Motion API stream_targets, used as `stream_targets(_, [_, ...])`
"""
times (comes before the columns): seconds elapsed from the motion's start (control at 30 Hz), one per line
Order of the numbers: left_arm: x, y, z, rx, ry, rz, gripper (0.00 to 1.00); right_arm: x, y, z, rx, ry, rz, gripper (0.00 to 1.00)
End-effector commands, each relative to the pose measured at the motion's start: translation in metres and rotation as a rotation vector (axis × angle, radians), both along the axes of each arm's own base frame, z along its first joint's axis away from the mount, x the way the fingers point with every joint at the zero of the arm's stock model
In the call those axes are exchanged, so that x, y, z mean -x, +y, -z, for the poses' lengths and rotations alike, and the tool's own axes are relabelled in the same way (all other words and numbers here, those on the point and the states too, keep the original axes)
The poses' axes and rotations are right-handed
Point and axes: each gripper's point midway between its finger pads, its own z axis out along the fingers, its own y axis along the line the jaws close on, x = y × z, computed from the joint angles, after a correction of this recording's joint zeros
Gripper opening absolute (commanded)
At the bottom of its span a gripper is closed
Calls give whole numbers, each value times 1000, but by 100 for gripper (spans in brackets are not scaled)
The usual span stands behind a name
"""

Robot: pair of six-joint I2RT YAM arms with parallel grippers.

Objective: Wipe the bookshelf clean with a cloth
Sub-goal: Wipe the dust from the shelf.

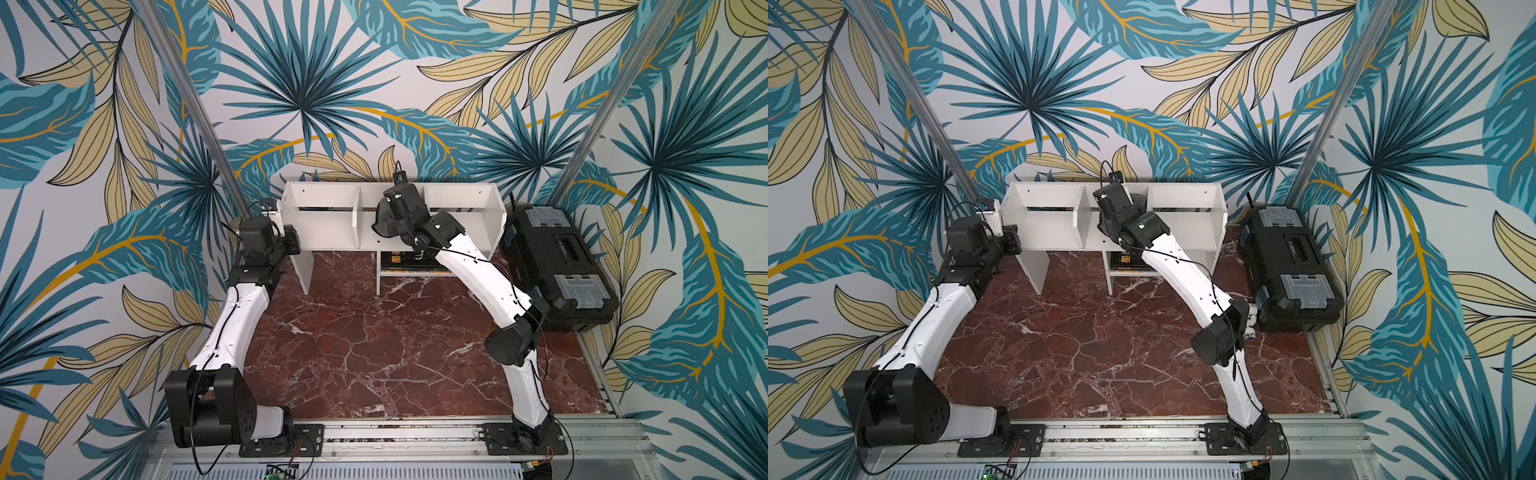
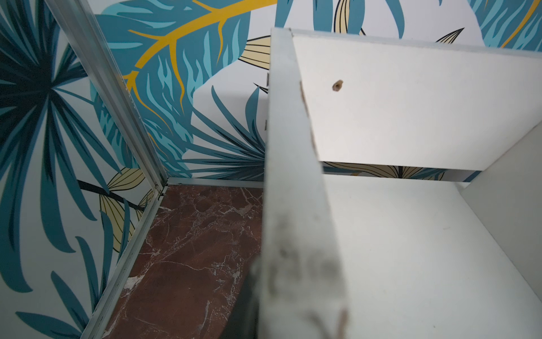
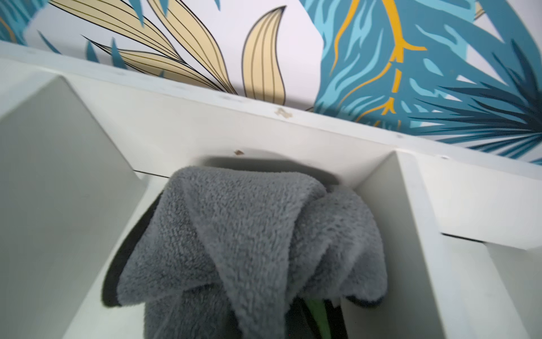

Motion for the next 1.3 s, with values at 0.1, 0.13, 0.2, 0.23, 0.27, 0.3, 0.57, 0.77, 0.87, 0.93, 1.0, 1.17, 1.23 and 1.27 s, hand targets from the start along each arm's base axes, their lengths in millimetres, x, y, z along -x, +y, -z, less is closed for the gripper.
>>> stream_targets(0.1, [10, -46, 5, 151, 42, 148, 0, -9, 17, -41, -107, -148, -42, 4])
stream_targets(0.13, [10, -47, 6, 151, 43, 149, 0, -11, 9, -45, -84, -166, -7, 4])
stream_targets(0.2, [10, -47, 5, 154, 43, 151, 0, -13, -16, -51, -16, -195, 107, 4])
stream_targets(0.23, [10, -47, 5, 152, 42, 150, 0, -14, -29, -51, 14, -196, 162, 3])
stream_targets(0.27, [11, -47, 5, 151, 40, 150, 0, -13, -40, -50, 30, -187, 201, 3])
stream_targets(0.3, [11, -47, 4, 151, 39, 149, 0, -12, -48, -46, 38, -167, 223, 1])
stream_targets(0.57, [12, -46, 3, 145, 37, 143, 0, 18, -47, 27, 56, 77, 182, 0])
stream_targets(0.77, [11, -47, 3, 151, 37, 149, 0, 39, 6, 54, -112, 185, -23, 0])
stream_targets(0.87, [12, -46, 3, 147, 37, 143, 0, 41, 38, 46, -238, 196, -157, 0])
stream_targets(0.93, [12, -46, 2, 146, 35, 144, 0, 41, 49, 41, -286, 199, -193, 0])
stream_targets(1.0, [11, -46, 3, 150, 37, 148, 0, 40, 45, 42, -275, 209, -165, 0])
stream_targets(1.17, [11, -47, 3, 152, 38, 152, 0, 28, -15, 48, -51, 171, 101, 0])
stream_targets(1.23, [11, -48, 3, 157, 40, 157, 0, 20, -34, 44, -19, 150, 167, 0])
stream_targets(1.27, [11, -49, 2, 159, 38, 161, 0, 16, -37, 42, -36, 141, 173, 0])
